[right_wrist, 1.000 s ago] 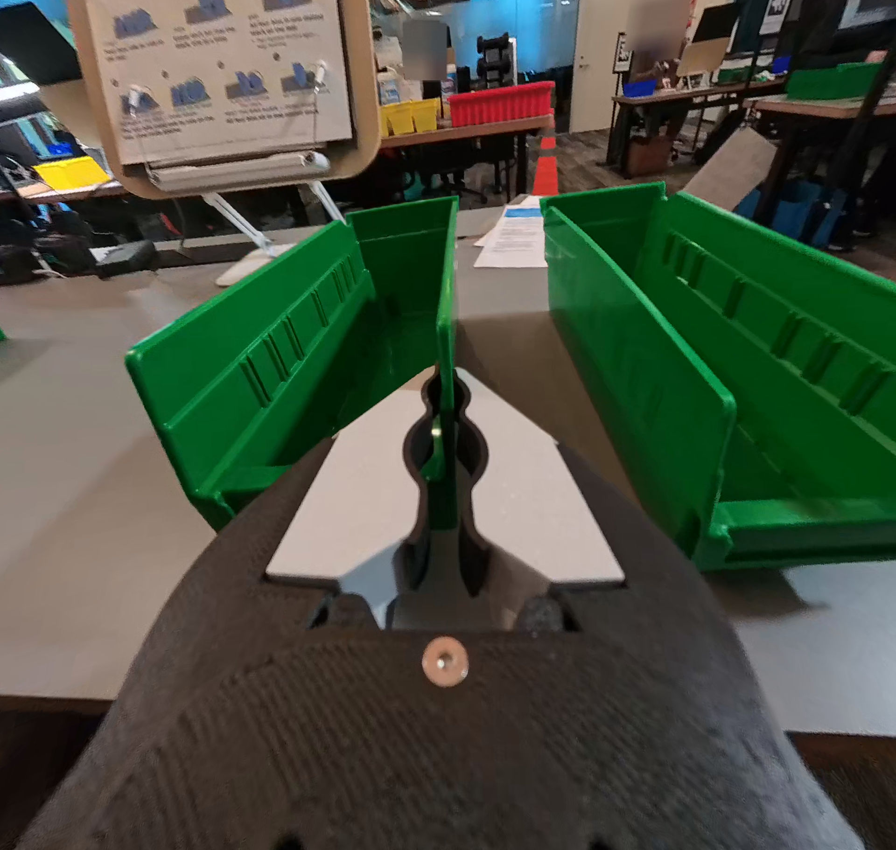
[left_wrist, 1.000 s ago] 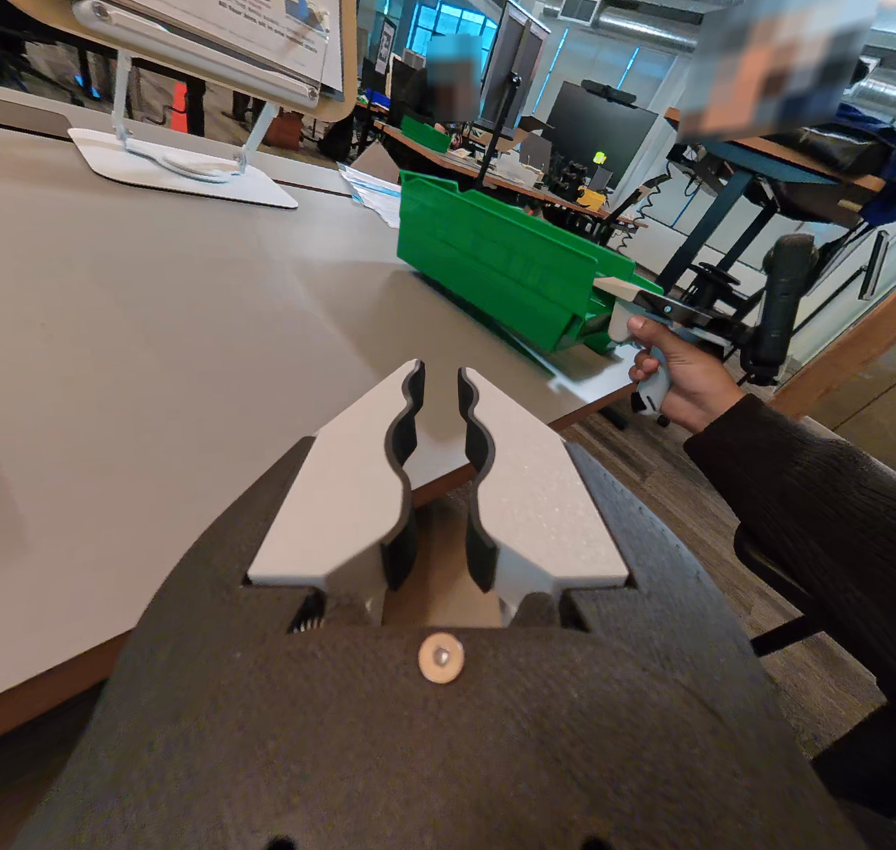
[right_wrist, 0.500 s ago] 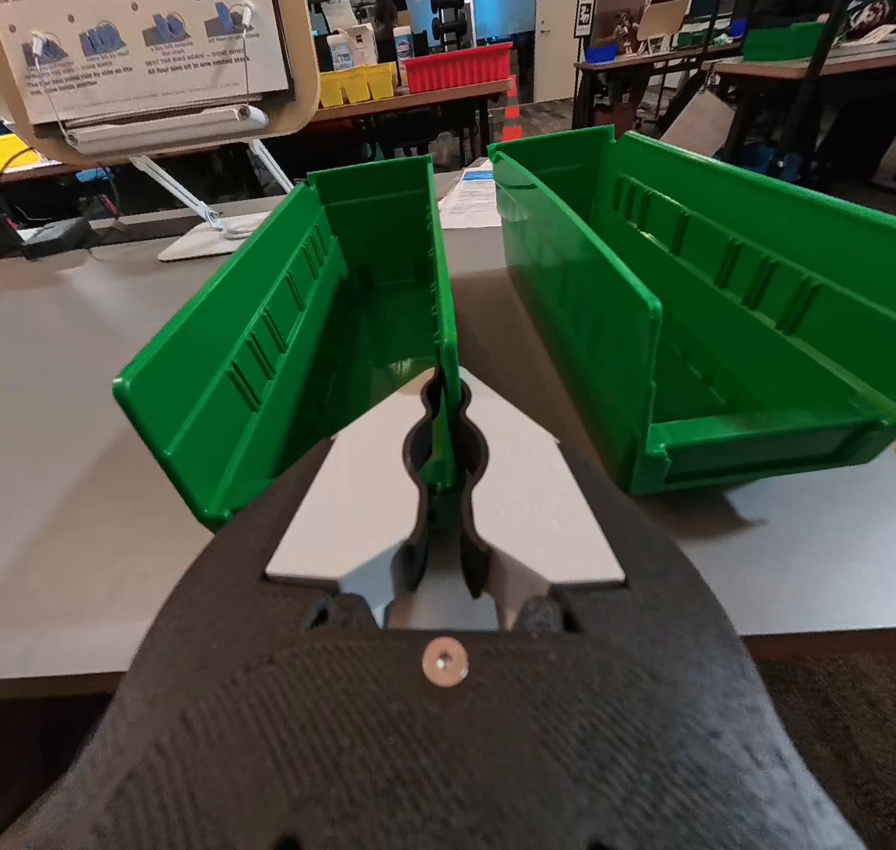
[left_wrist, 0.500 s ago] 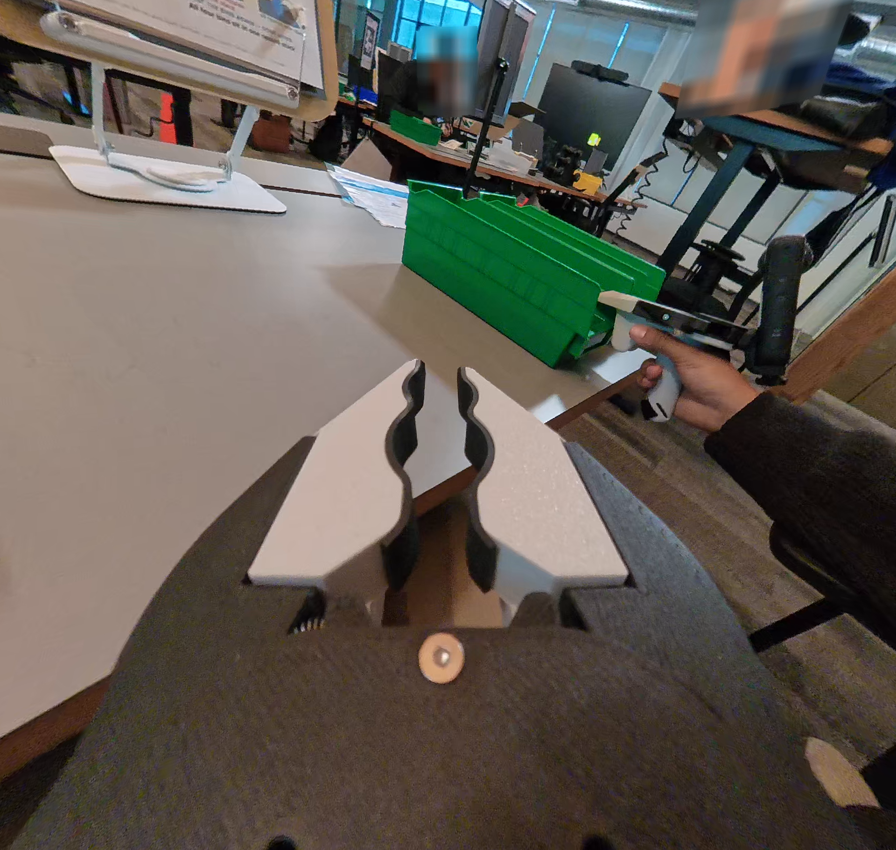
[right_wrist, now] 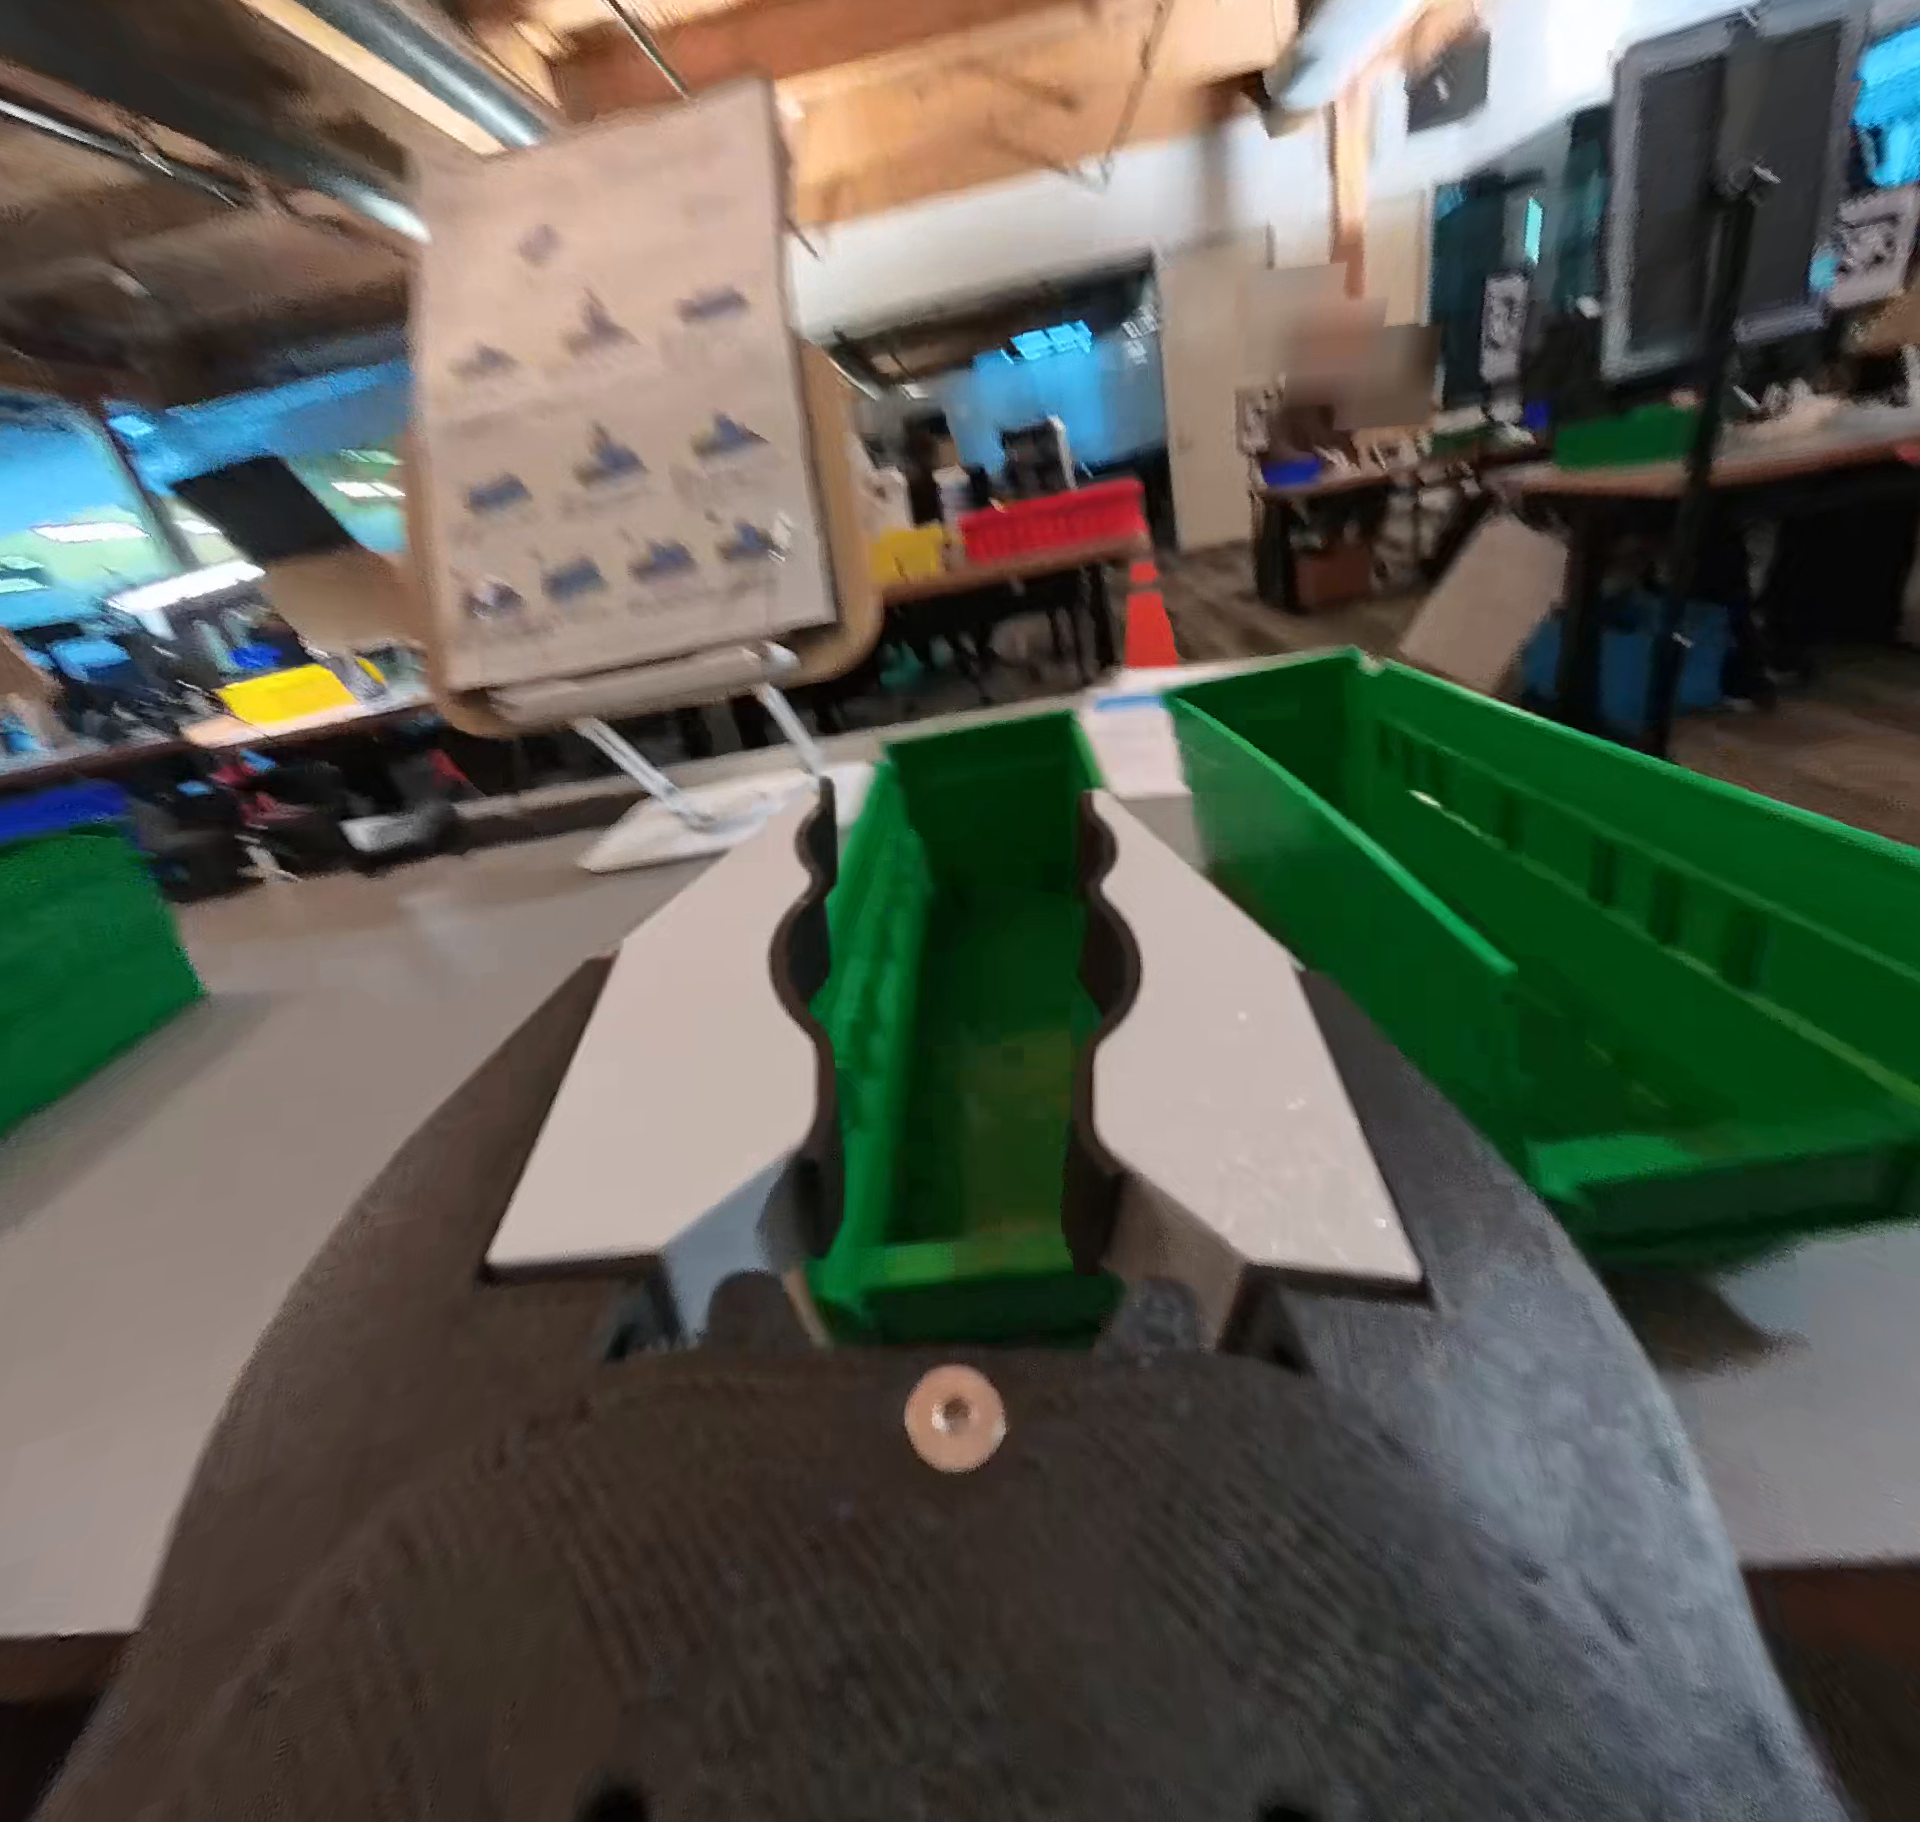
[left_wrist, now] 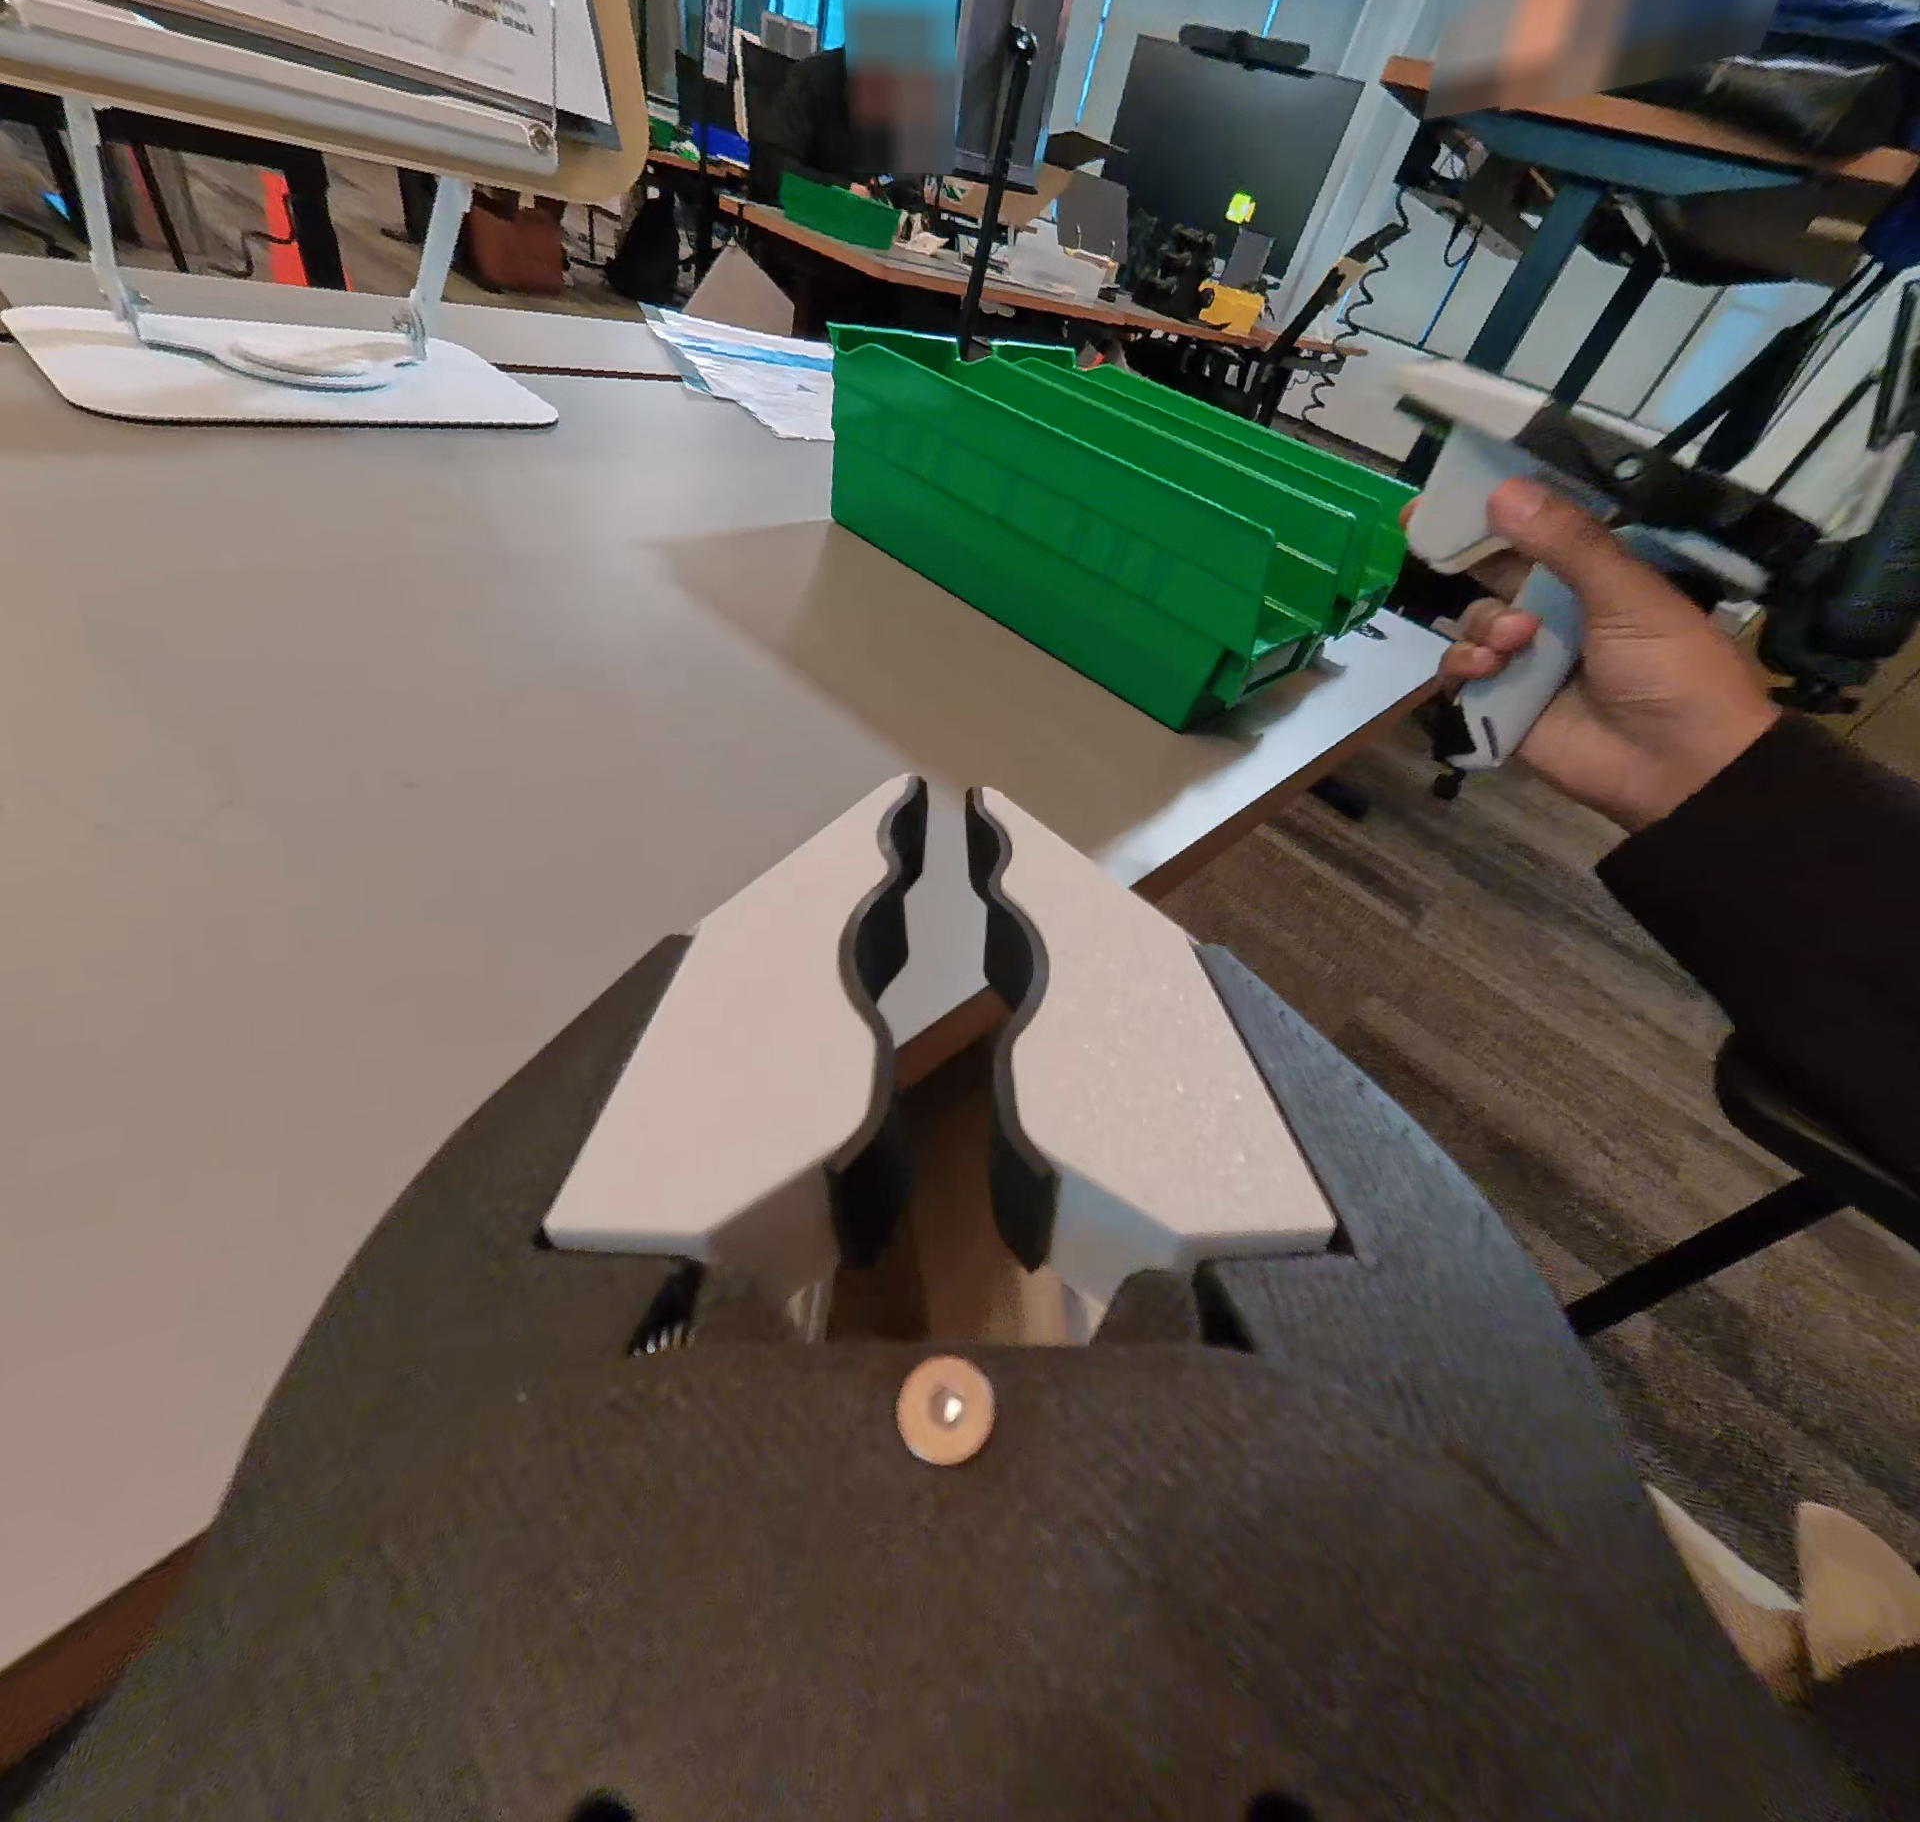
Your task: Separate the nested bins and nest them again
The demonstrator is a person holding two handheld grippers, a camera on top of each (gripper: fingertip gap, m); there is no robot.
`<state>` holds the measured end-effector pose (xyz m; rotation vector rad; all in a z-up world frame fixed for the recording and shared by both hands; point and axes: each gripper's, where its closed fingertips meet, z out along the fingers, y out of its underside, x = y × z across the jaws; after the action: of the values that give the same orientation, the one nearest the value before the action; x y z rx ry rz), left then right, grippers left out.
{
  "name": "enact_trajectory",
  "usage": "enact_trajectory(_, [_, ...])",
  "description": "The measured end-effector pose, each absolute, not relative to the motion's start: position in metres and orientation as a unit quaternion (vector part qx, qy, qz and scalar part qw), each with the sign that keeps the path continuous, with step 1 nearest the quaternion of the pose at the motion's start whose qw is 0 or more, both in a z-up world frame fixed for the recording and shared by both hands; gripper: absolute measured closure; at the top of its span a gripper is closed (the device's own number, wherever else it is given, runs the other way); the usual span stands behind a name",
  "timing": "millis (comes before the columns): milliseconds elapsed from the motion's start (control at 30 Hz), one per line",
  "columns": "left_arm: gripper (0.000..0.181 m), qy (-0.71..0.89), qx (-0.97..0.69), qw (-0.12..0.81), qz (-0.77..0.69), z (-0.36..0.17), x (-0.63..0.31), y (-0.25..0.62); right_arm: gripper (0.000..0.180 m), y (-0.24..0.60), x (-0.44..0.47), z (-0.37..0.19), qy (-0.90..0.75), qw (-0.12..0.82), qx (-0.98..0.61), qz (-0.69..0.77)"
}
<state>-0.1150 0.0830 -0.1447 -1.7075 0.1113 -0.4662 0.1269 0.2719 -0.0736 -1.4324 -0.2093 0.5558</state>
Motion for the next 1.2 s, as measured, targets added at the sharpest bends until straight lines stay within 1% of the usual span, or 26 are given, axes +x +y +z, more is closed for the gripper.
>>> enact_trajectory(67, [0.168,0.048,-0.744,0.641,-0.181,-0.142,-0.126,0.087,0.136,0.25,0.092,-0.062,-0.125,0.721,-0.617,0.29])
enact_trajectory(133, [0.147,0.029,-0.729,0.672,-0.132,-0.126,-0.156,0.091,0.135,0.23,0.046,-0.065,-0.18,0.701,-0.612,0.319])
enact_trajectory(233, [0.14,-0.054,-0.664,0.743,-0.061,-0.079,-0.243,0.082,0.135,0.202,-0.017,-0.084,-0.274,0.666,-0.614,0.322])
enact_trajectory(300, [0.134,-0.116,-0.627,0.77,-0.007,-0.064,-0.313,0.063,0.138,0.186,-0.047,-0.094,-0.327,0.652,-0.606,0.319])
enact_trajectory(367, [0.13,-0.164,-0.606,0.771,0.107,-0.068,-0.386,0.036,0.145,0.173,-0.071,-0.106,-0.379,0.636,-0.594,0.315])
enact_trajectory(433, [0.123,-0.183,-0.601,0.751,0.205,-0.081,-0.438,0.015,0.147,0.168,-0.09,-0.121,-0.426,0.619,-0.586,0.302])
enact_trajectory(500, [0.123,-0.192,-0.628,0.722,0.218,-0.1,-0.463,0.011,0.148,0.169,-0.101,-0.132,-0.451,0.607,-0.587,0.289])
enact_trajectory(600, [0.124,-0.204,-0.669,0.695,0.165,-0.126,-0.469,0.02,0.147,0.17,-0.109,-0.138,-0.459,0.592,-0.592,0.297])
enact_trajectory(700, [0.14,-0.216,-0.689,0.678,0.137,-0.143,-0.468,0.023,0.149,0.175,-0.108,-0.144,-0.467,0.59,-0.599,0.275])
enact_trajectory(733, [0.148,-0.215,-0.689,0.68,0.128,-0.144,-0.467,0.023,0.149,0.176,-0.107,-0.146,-0.47,0.589,-0.602,0.265])
enact_trajectory(800, [0.152,-0.22,-0.679,0.69,0.117,-0.139,-0.468,0.022,0.15,0.177,-0.104,-0.148,-0.474,0.59,-0.602,0.256])
enact_trajectory(1000, [0.145,-0.232,-0.658,0.711,0.083,-0.126,-0.471,0.028,0.152,0.184,-0.084,-0.151,-0.467,0.597,-0.612,0.226])
enact_trajectory(1200, [0.154,-0.242,-0.653,0.714,0.065,-0.121,-0.472,0.045,0.153,0.194,-0.057,-0.153,-0.44,0.602,-0.636,0.199])
